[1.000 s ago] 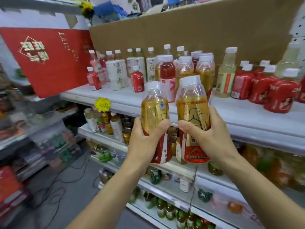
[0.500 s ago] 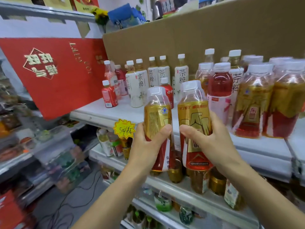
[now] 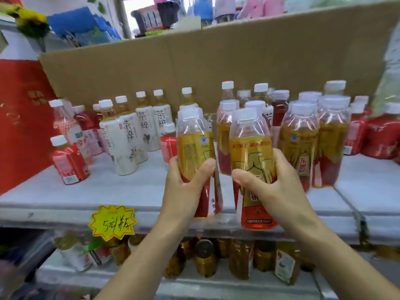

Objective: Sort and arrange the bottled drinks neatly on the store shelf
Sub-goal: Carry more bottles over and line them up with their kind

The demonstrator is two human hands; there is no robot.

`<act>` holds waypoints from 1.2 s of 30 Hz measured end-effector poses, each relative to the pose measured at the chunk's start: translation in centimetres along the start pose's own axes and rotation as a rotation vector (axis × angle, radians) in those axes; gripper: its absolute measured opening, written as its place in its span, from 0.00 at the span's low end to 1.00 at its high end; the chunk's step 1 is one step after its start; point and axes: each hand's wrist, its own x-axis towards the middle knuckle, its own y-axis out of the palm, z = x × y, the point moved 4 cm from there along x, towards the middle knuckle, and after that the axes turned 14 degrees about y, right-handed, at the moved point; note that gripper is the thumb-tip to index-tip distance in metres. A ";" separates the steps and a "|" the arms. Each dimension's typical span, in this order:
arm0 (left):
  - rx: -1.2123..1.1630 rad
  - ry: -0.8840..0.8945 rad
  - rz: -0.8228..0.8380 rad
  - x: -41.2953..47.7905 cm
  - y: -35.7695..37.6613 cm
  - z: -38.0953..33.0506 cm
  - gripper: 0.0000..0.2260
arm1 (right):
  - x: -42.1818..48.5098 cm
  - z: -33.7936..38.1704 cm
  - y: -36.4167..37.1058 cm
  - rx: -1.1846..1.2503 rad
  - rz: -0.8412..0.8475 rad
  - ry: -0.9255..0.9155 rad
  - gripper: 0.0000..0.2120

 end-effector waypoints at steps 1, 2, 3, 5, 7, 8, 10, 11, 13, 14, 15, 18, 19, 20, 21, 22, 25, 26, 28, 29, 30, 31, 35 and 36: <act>-0.004 0.020 0.029 0.7 0.5 0.2 0.29 | 0.1 0.0 -0.5 -0.018 -0.055 -0.005 0.24; -0.009 0.035 0.058 1.3 1.1 0.4 0.29 | 0.2 0.0 -1.0 -0.031 -0.105 -0.007 0.24; -0.020 0.044 0.080 1.8 1.5 0.7 0.29 | 0.2 0.0 -1.4 -0.042 -0.152 -0.011 0.24; -0.026 0.058 0.127 2.7 2.4 1.6 0.29 | 0.4 0.0 -1.9 -0.056 -0.239 -0.033 0.24; -0.016 0.059 0.171 3.3 3.1 2.6 0.29 | 0.6 0.0 -2.2 -0.054 -0.319 -0.065 0.27; -0.024 0.054 0.183 3.7 3.4 3.1 0.30 | 0.8 -0.1 -2.1 -0.059 -0.348 -0.072 0.29; -0.031 0.038 0.203 4.3 3.8 3.9 0.30 | 1.1 -0.5 -1.8 -0.098 -0.384 -0.083 0.31; -0.030 0.037 0.214 4.7 3.9 4.1 0.30 | 1.2 -0.8 -1.5 -0.122 -0.397 -0.095 0.32; -0.027 0.047 0.238 5.3 3.9 4.4 0.30 | 1.4 -1.6 -0.8 -0.144 -0.414 -0.115 0.34; -0.023 0.053 0.253 5.5 3.9 4.7 0.30 | 1.5 -2.0 -0.4 -0.135 -0.416 -0.116 0.35; -0.018 0.055 0.267 5.7 3.9 4.8 0.29 | 1.6 -2.3 -0.1 -0.126 -0.419 -0.114 0.35; -0.008 0.071 0.283 6.0 3.8 5.2 0.29 | 1.8 -2.9 0.3 -0.140 -0.445 -0.091 0.36; -0.002 0.078 0.287 6.1 3.7 5.4 0.30 | 1.8 -3.1 0.3 -0.147 -0.457 -0.072 0.37; 0.003 0.083 0.292 6.2 3.7 5.5 0.31 | 1.8 -3.2 0.4 -0.152 -0.474 -0.053 0.38; 0.016 0.084 0.300 6.4 3.6 5.8 0.32 | 1.9 -3.3 0.4 -0.168 -0.504 -0.039 0.39; 0.026 0.082 0.309 6.5 3.5 6.0 0.34 | 1.9 -3.3 0.3 -0.214 -0.551 -0.027 0.40; 0.153 0.164 0.281 6.6 3.2 4.9 0.40 | 1.6 -2.6 -0.2 -0.465 -0.719 0.015 0.41; 0.222 0.248 0.237 6.7 3.1 3.8 0.41 | 1.5 -2.4 -0.4 -0.501 -0.736 0.024 0.40; 0.323 0.515 0.145 7.1 3.1 0.6 0.37 | 1.4 -2.3 -0.6 -0.498 -0.713 0.028 0.40; 0.360 0.655 0.131 7.5 3.4 -1.1 0.34 | 1.4 -2.3 -0.7 -0.499 -0.700 0.031 0.39; 0.393 0.770 0.150 8.1 3.9 -2.6 0.30 | 1.5 -2.3 -0.8 -0.512 -0.693 0.032 0.39; 0.440 0.853 0.194 8.9 4.6 -3.8 0.27 | 1.5 -2.3 -0.9 -0.528 -0.692 0.030 0.38; 0.666 0.844 0.526 12.4 7.8 -7.1 0.22 | 1.6 -2.0 -1.4 -0.555 -0.714 0.003 0.36; 0.741 0.781 0.632 13.1 8.5 -7.4 0.22 | 1.5 -2.1 -1.6 -0.551 -0.718 0.004 0.35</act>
